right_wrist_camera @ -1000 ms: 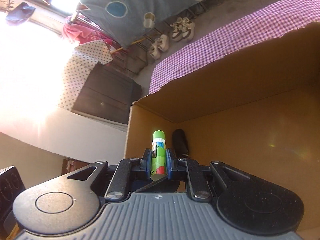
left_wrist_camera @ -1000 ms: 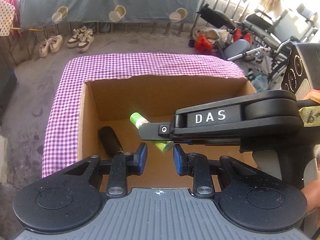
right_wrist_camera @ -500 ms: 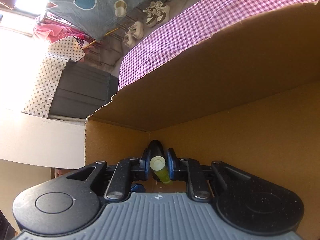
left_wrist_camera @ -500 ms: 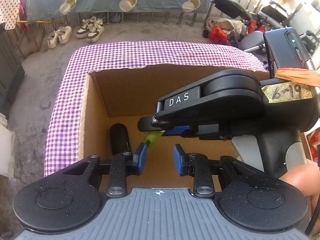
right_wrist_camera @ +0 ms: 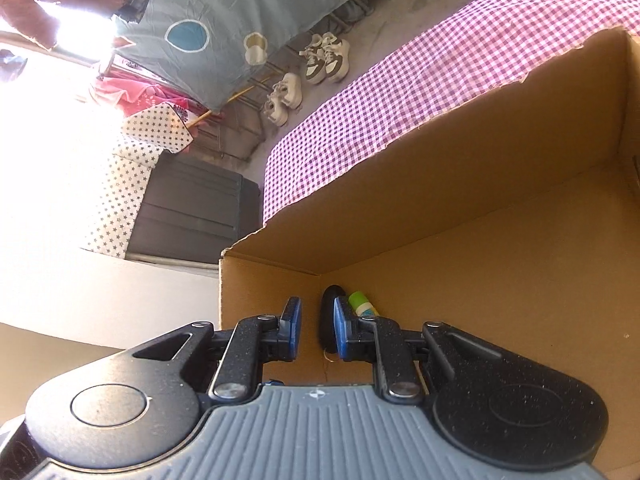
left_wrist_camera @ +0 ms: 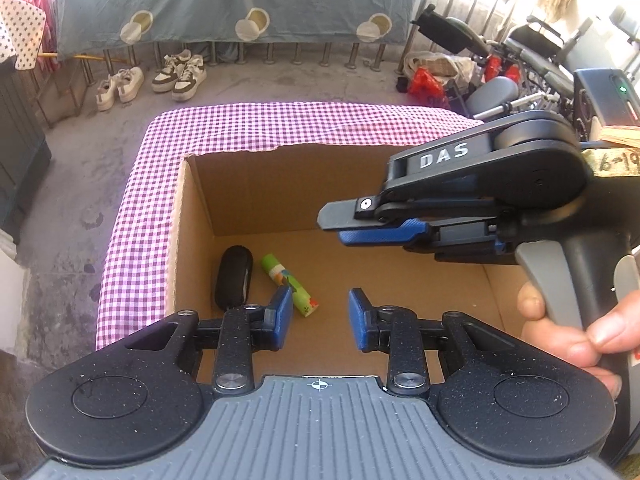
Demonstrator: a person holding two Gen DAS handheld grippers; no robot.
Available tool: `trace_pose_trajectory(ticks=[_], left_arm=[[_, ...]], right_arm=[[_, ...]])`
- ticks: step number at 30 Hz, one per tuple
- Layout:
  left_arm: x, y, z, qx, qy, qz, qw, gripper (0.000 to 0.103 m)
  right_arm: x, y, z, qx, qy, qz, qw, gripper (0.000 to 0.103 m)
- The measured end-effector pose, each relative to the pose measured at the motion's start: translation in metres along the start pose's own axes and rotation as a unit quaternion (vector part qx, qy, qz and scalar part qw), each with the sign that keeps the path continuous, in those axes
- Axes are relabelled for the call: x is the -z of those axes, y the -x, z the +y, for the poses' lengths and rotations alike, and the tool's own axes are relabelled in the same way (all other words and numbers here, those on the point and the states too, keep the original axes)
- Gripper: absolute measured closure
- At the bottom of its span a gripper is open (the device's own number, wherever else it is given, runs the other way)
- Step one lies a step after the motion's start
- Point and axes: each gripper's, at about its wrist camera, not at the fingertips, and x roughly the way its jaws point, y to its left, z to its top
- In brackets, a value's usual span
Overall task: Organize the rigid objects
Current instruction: 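Lift the glue stick into the cardboard box and open the right gripper, then move the right tool back out of the box to the items, then lower the right gripper around the black flashlight and close it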
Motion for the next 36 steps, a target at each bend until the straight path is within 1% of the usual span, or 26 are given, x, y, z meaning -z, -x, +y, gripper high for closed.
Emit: trace_pose_trajectory(ticks=[3, 5, 8, 11, 14, 16, 19, 22, 24, 26, 28, 29, 31, 34, 36], left_arm=[[0.006, 0.013, 0.000, 0.002, -0.002, -0.009, 1.0000, 0.073], [0.011, 0.027, -0.001, 0.012, -0.006, -0.018, 0.9998, 0.072], [0.023, 0.049, -0.007, 0.034, -0.018, -0.034, 0.9987, 0.070], [0.044, 0.070, -0.018, 0.060, -0.043, -0.049, 0.9961, 0.069], [0.070, 0.081, -0.033, 0.095, -0.067, -0.054, 0.9917, 0.068], [0.086, 0.081, -0.043, 0.114, -0.075, -0.051, 0.9893, 0.067], [0.113, 0.072, -0.059, 0.144, -0.091, -0.034, 0.9848, 0.067], [0.139, 0.055, -0.077, 0.153, -0.100, -0.024, 0.9829, 0.067], [0.153, 0.042, -0.089, 0.152, -0.108, -0.015, 0.9823, 0.067], [0.164, 0.030, -0.103, 0.140, -0.119, -0.011, 0.9829, 0.067], [0.172, 0.022, -0.116, 0.121, -0.139, -0.014, 0.9828, 0.067], [0.175, 0.018, -0.121, 0.117, -0.146, -0.017, 0.9822, 0.067], [0.183, 0.009, -0.127, 0.109, -0.154, -0.009, 0.9821, 0.069], [0.184, -0.003, -0.132, 0.096, -0.158, -0.002, 0.9827, 0.069], [0.184, -0.009, -0.136, 0.082, -0.166, -0.005, 0.9827, 0.070]], right_arm=[[0.011, 0.021, 0.002, -0.025, 0.005, -0.002, 1.000, 0.084], [0.023, 0.043, 0.003, -0.049, 0.016, -0.004, 0.999, 0.084], [0.050, 0.083, 0.001, -0.089, 0.037, -0.012, 0.995, 0.084], [0.084, 0.127, -0.014, -0.114, 0.055, -0.030, 0.991, 0.084], [0.119, 0.163, -0.043, -0.119, 0.054, -0.057, 0.990, 0.084], [0.139, 0.176, -0.067, -0.109, 0.039, -0.069, 0.991, 0.084], [0.166, 0.178, -0.104, -0.080, 0.005, -0.080, 0.994, 0.084], [0.184, 0.167, -0.132, -0.052, -0.014, -0.074, 0.996, 0.084], [0.189, 0.155, -0.140, -0.034, -0.015, -0.063, 0.997, 0.084], [0.198, 0.147, -0.145, -0.014, -0.004, -0.055, 0.998, 0.084], [0.199, 0.136, -0.143, 0.015, 0.017, -0.049, 0.999, 0.084], [0.197, 0.130, -0.141, 0.027, 0.028, -0.046, 0.998, 0.084], [0.194, 0.119, -0.136, 0.042, 0.044, -0.038, 0.997, 0.084], [0.190, 0.105, -0.128, 0.063, 0.069, -0.030, 0.995, 0.084], [0.189, 0.095, -0.122, 0.077, 0.087, -0.025, 0.993, 0.084]])
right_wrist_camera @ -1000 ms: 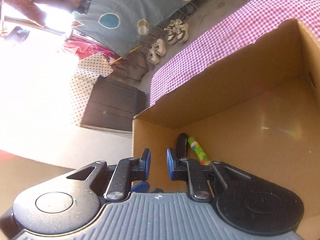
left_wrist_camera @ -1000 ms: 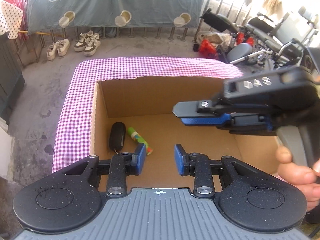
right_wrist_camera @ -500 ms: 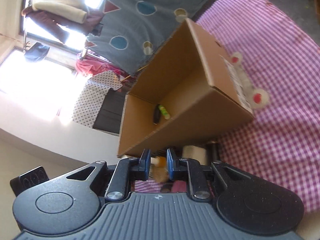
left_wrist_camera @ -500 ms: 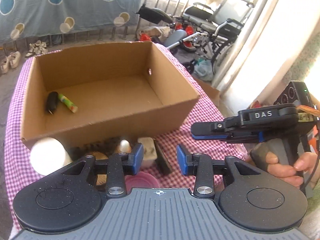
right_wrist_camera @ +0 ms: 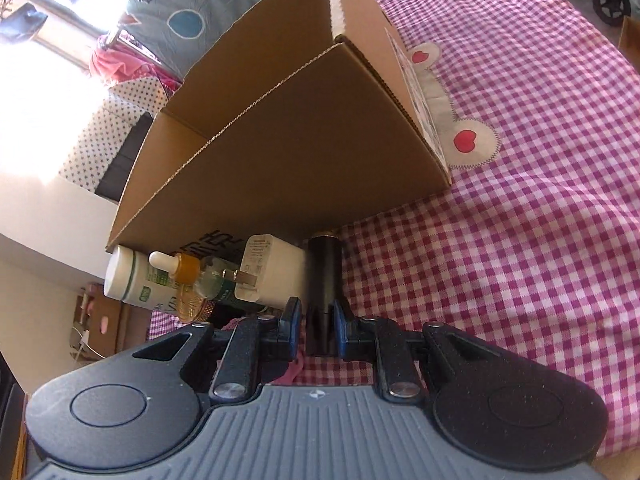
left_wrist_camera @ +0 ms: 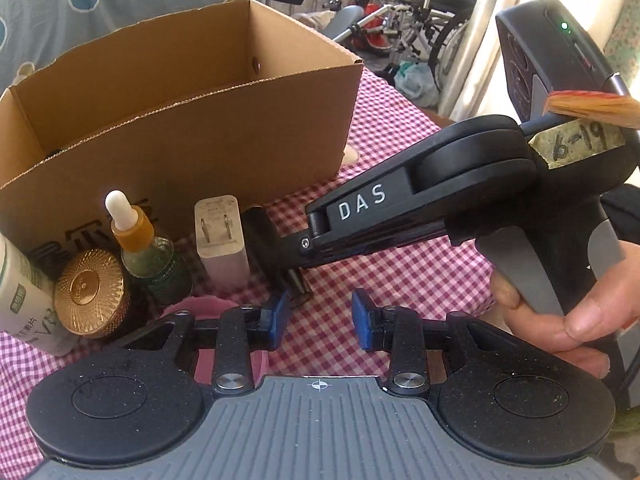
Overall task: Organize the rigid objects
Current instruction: 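Lower the right gripper around the black flashlight and close it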
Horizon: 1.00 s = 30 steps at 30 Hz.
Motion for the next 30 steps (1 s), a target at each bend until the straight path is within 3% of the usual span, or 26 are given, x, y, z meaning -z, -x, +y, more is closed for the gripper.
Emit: trace_pose_trajectory(ticks=[9, 18, 30], left_arm=[[-0.009, -0.012, 0.001, -0.026, -0.005, 0.002, 0.9996, 0.071], [-0.019, -0.024, 0.008, -0.030, 0.006, 0.022, 0.9993, 0.069], [-0.008, -0.019, -0.015, 0.033, -0.007, 0.028, 0.9990, 0.069]], right_arm=[[-0.008, -0.014, 0.018, 0.009, 0.025, 0.009, 1.000, 0.083], [-0.006, -0.009, 0.001, -0.011, 0.004, 0.013, 1.000, 0.082], [0.026, 0.027, -0.045, -0.043, -0.074, 0.003, 0.996, 0.082]])
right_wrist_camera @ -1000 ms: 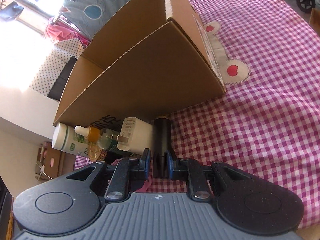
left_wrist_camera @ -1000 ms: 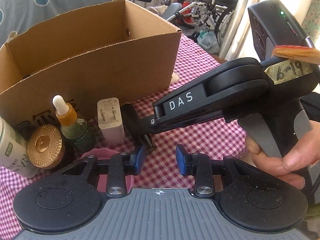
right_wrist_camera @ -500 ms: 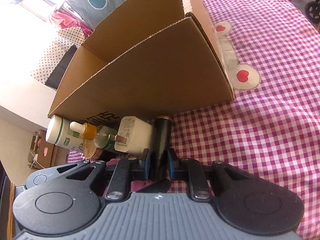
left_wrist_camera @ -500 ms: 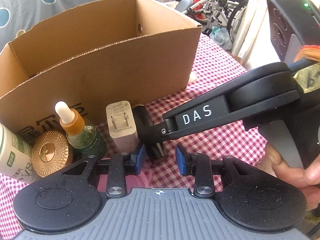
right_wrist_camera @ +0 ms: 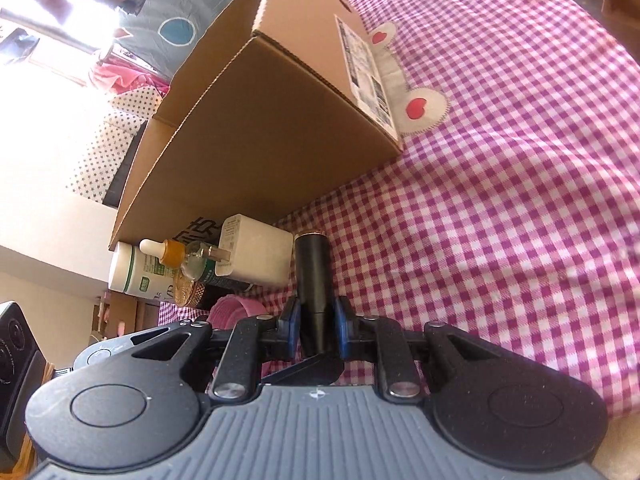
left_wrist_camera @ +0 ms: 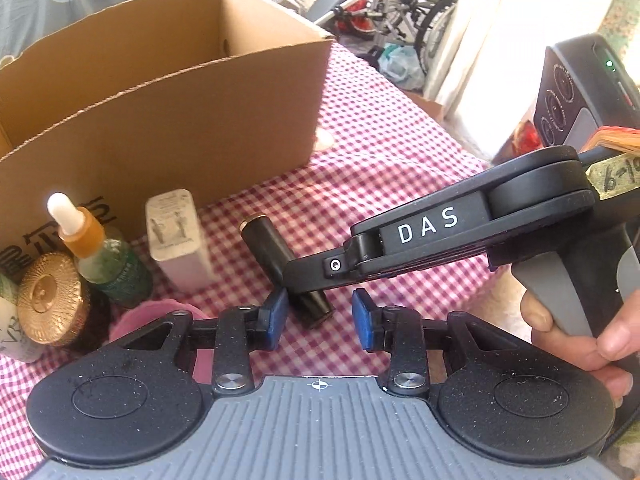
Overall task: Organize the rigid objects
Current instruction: 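Lower the right gripper around the black flashlight and close it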
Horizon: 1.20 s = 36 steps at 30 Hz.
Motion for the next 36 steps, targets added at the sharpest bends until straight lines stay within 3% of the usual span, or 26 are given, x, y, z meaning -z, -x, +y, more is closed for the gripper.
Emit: trace_pose_trajectory(ticks=[7, 20, 27, 33, 36], left_arm=[[0.010, 0.005, -0.011, 0.020, -0.018, 0.009, 0.9996, 0.069], [0.005, 0.000, 0.006, 0.024, 0.014, 0.017, 0.9995, 0.069], [0.002, -0.008, 0.024, 0.051, 0.065, 0.033, 0.9961, 0.068], [0.002, -0.008, 0.031, 0.058, 0.074, 0.034, 0.9950, 0.068], [0.003, -0.010, 0.030, 0.057, 0.070, 0.032, 0.9954, 0.068]], right_arm=[[0.023, 0.014, -0.016, -0.016, -0.035, -0.010, 0.999, 0.082], [0.017, 0.016, -0.025, -0.026, -0.061, -0.018, 0.998, 0.081], [0.016, 0.003, -0.027, -0.064, -0.077, -0.008, 0.995, 0.079], [0.011, 0.002, -0.037, -0.116, -0.104, -0.010, 0.988, 0.079], [0.010, -0.003, -0.035, -0.092, -0.094, -0.010, 0.991, 0.079]])
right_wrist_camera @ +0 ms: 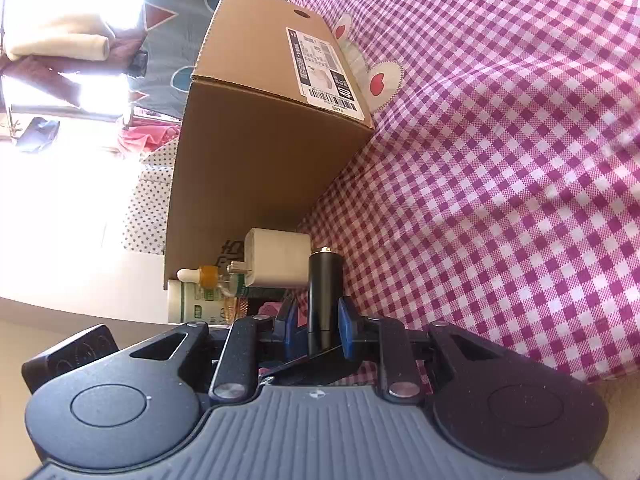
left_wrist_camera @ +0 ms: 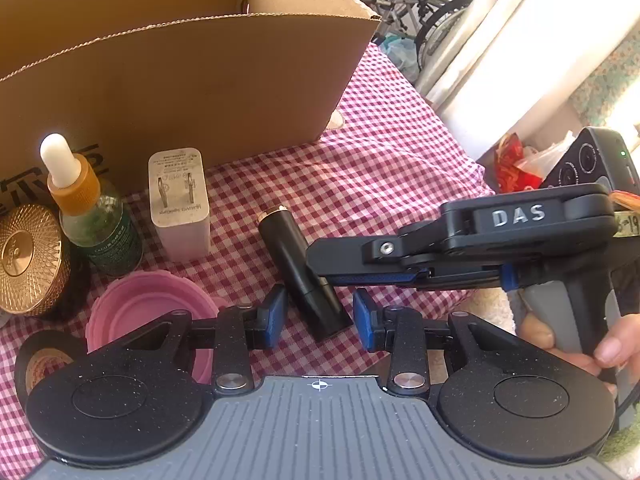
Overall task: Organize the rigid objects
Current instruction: 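Lower the right gripper around the black flashlight and close it, then carry the flashlight into the cardboard box and open the right gripper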
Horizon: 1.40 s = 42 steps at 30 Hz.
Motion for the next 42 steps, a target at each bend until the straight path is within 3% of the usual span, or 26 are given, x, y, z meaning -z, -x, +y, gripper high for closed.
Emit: trace_pose_trajectory(ticks=[7, 13, 19, 28, 34, 38, 42], left_arm=[[-0.002, 0.000, 0.002, -0.014, -0.002, -0.006, 0.9999, 0.068], [0.000, 0.004, -0.010, -0.027, -0.031, -0.019, 0.9990, 0.068], [0.002, 0.014, -0.016, -0.021, -0.039, -0.034, 0.9984, 0.068], [-0.007, 0.070, -0.033, -0.021, -0.063, -0.099, 0.9929, 0.068], [-0.044, 0.114, -0.014, -0.054, -0.059, -0.137, 0.9873, 0.068], [-0.081, 0.122, 0.017, -0.075, -0.036, -0.121, 0.9891, 0.068], [-0.117, 0.111, 0.058, -0.080, 0.003, -0.090, 0.9927, 0.068]], right_arm=[[0.001, -0.007, 0.009, 0.014, 0.023, -0.012, 1.000, 0.079], [0.006, -0.003, 0.011, 0.016, 0.022, -0.020, 0.999, 0.079], [0.011, 0.012, 0.017, 0.013, 0.029, -0.034, 0.999, 0.079], [0.017, 0.047, 0.080, 0.001, 0.095, -0.078, 0.992, 0.079], [-0.017, 0.030, 0.150, -0.022, 0.169, -0.072, 0.983, 0.079], [-0.054, -0.007, 0.183, -0.028, 0.184, -0.037, 0.982, 0.079], [-0.094, -0.055, 0.206, -0.008, 0.177, 0.011, 0.984, 0.079]])
